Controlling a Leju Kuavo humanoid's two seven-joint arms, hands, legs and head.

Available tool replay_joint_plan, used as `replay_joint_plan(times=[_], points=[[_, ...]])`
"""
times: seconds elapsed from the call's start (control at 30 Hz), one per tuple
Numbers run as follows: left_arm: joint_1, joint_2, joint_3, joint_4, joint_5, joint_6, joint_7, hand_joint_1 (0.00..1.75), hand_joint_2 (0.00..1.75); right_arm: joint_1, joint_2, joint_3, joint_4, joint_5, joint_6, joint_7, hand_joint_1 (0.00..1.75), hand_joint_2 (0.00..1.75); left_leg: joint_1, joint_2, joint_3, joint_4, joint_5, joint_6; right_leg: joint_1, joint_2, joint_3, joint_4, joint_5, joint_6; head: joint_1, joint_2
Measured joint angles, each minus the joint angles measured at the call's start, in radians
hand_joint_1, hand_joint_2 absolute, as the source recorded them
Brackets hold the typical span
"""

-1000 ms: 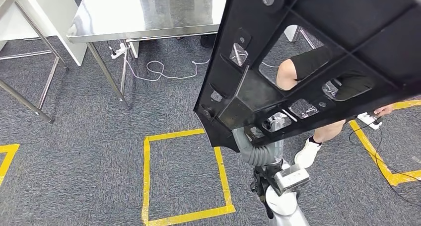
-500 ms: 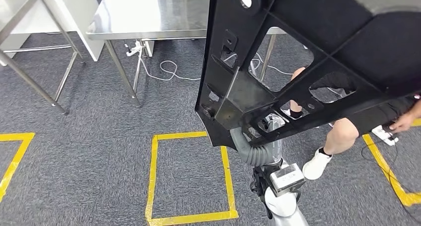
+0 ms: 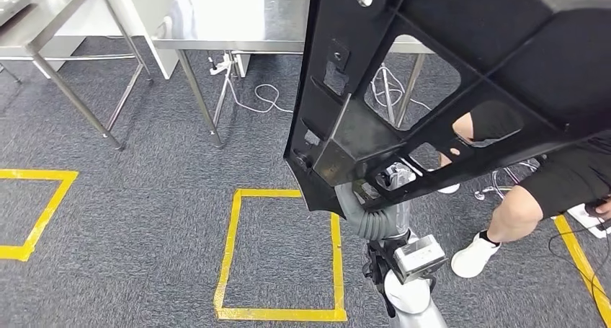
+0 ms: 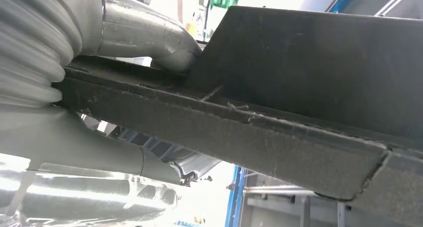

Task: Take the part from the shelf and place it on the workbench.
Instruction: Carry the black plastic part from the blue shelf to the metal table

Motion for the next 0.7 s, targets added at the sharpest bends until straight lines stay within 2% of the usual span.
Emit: replay_joint_plan(times=[0.07, 0.1, 0.17, 0.2, 0.23, 0.3, 0.33, 0.37, 0.4, 0.43, 0.5, 0.53, 0.57, 0.6, 0.63, 0.7], points=[[-0.002, 0.001, 0.000, 0.000, -0.001, 0.001, 0.000, 0.00, 1.75, -0.001, 0.001, 0.000, 0.000, 0.000, 0.000, 0.000, 1.75, 1.75, -0.017, 0.035, 0.052, -0.099, 0.028, 0.020, 0.006, -0.012, 0.001, 0.000, -0.004, 0.002, 0.001, 0.000], [-0.003, 0.001, 0.000, -0.001, -0.001, 0.001, 0.000, 0.00, 1.75, -0.002, 0.001, 0.000, 0.000, 0.000, 0.000, 0.000, 1.75, 1.75, -0.024, 0.044, 0.059, -0.116, 0.028, 0.025, 0.006, -0.019, 0.002, -0.002, -0.006, 0.005, 0.001, 0.000], [-0.002, 0.001, 0.000, -0.001, -0.001, 0.001, 0.000, 0.00, 1.75, -0.003, 0.002, 0.000, 0.000, 0.000, 0.001, 0.000, 1.75, 1.75, -0.027, 0.030, 0.063, -0.126, 0.031, 0.027, 0.008, -0.031, 0.005, -0.006, -0.009, 0.014, 0.000, 0.000], [-0.001, 0.001, 0.000, -0.001, -0.002, 0.000, -0.001, 0.00, 1.75, -0.003, 0.002, 0.000, -0.001, 0.000, 0.001, 0.000, 1.75, 1.75, -0.024, 0.023, 0.070, -0.137, 0.035, 0.029, 0.009, -0.026, 0.006, -0.002, -0.013, 0.019, 0.001, 0.000], [0.000, 0.001, 0.000, -0.001, -0.004, 0.000, -0.002, 0.00, 1.75, -0.003, 0.002, 0.000, -0.001, 0.000, 0.001, -0.001, 1.75, 1.75, -0.020, 0.017, 0.078, -0.147, 0.040, 0.032, 0.010, -0.012, 0.000, 0.017, -0.024, 0.021, 0.002, 0.000], [-0.002, 0.000, 0.000, -0.001, -0.009, -0.003, -0.005, 0.00, 1.75, 0.000, 0.000, 0.000, -0.001, -0.002, 0.001, -0.002, 1.75, 1.75, -0.016, 0.003, 0.089, -0.159, 0.047, 0.036, 0.005, 0.030, -0.047, 0.117, -0.066, 0.018, 0.006, 0.000], [-0.002, 0.000, 0.000, -0.001, -0.011, -0.004, -0.005, 0.00, 1.75, 0.003, -0.001, 0.000, 0.000, -0.003, 0.001, -0.002, 1.75, 1.75, -0.015, -0.005, 0.089, -0.159, 0.047, 0.037, 0.004, 0.044, -0.084, 0.184, -0.089, 0.017, 0.007, 0.000], [-0.003, 0.000, 0.000, -0.001, -0.013, -0.005, -0.004, 0.00, 1.75, 0.008, -0.004, -0.001, 0.000, -0.003, 0.001, -0.002, 1.75, 1.75, -0.016, -0.014, 0.088, -0.159, 0.047, 0.037, 0.002, 0.051, -0.117, 0.238, -0.103, 0.020, 0.008, 0.000], [-0.002, 0.000, -0.001, -0.001, -0.016, -0.007, -0.003, 0.00, 1.75, 0.012, -0.006, -0.001, 0.000, -0.003, 0.001, -0.002, 1.75, 1.75, -0.016, -0.022, 0.089, -0.159, 0.046, 0.037, 0.001, 0.052, -0.136, 0.259, -0.101, 0.026, 0.008, 0.000], [-0.002, 0.000, -0.001, -0.001, -0.018, -0.009, -0.001, 0.00, 1.75, 0.014, -0.007, -0.001, 0.000, -0.003, 0.001, -0.002, 1.75, 1.75, -0.016, -0.028, 0.089, -0.158, 0.045, 0.036, -0.001, 0.053, -0.137, 0.244, -0.084, 0.035, 0.008, 0.000], [-0.001, 0.000, -0.002, -0.001, -0.020, -0.012, 0.001, 0.00, 1.75, 0.015, -0.008, -0.001, 0.000, -0.003, 0.001, -0.003, 1.75, 1.75, -0.016, -0.040, 0.092, -0.155, 0.042, 0.031, -0.004, 0.053, -0.086, 0.111, -0.017, 0.051, 0.009, 0.000], [-0.001, 0.000, -0.003, -0.001, -0.020, -0.013, 0.002, 0.00, 1.75, 0.016, -0.009, -0.002, 0.000, -0.003, 0.001, -0.003, 1.75, 1.75, -0.018, -0.044, 0.092, -0.152, 0.039, 0.026, -0.004, 0.054, -0.059, 0.045, 0.011, 0.052, 0.009, 0.000], [-0.001, 0.000, -0.003, -0.001, -0.021, -0.013, 0.003, 0.00, 1.75, 0.016, -0.009, -0.002, 0.000, -0.002, 0.001, -0.003, 1.75, 1.75, -0.019, -0.047, 0.092, -0.150, 0.036, 0.021, -0.004, 0.055, -0.038, -0.002, 0.030, 0.048, 0.009, 0.000], [-0.001, 0.000, -0.003, -0.001, -0.021, -0.014, 0.003, 0.00, 1.75, 0.016, -0.009, -0.002, 0.000, -0.002, 0.001, -0.004, 1.75, 1.75, -0.021, -0.048, 0.090, -0.147, 0.033, 0.020, -0.005, 0.055, -0.030, -0.021, 0.039, 0.041, 0.008, 0.000], [-0.001, 0.000, -0.003, -0.001, -0.021, -0.015, 0.003, 0.00, 1.75, 0.017, -0.009, -0.002, 0.000, -0.002, 0.001, -0.004, 1.75, 1.75, -0.022, -0.049, 0.089, -0.146, 0.031, 0.019, -0.004, 0.056, -0.028, -0.023, 0.041, 0.035, 0.007, 0.000], [0.000, 0.000, -0.003, -0.001, -0.021, -0.019, 0.004, 0.00, 1.75, 0.017, -0.009, -0.003, 0.000, -0.001, 0.001, -0.005, 1.75, 1.75, -0.019, -0.046, 0.090, -0.146, 0.031, 0.022, -0.003, 0.057, -0.027, -0.023, 0.044, 0.031, 0.005, 0.000]])
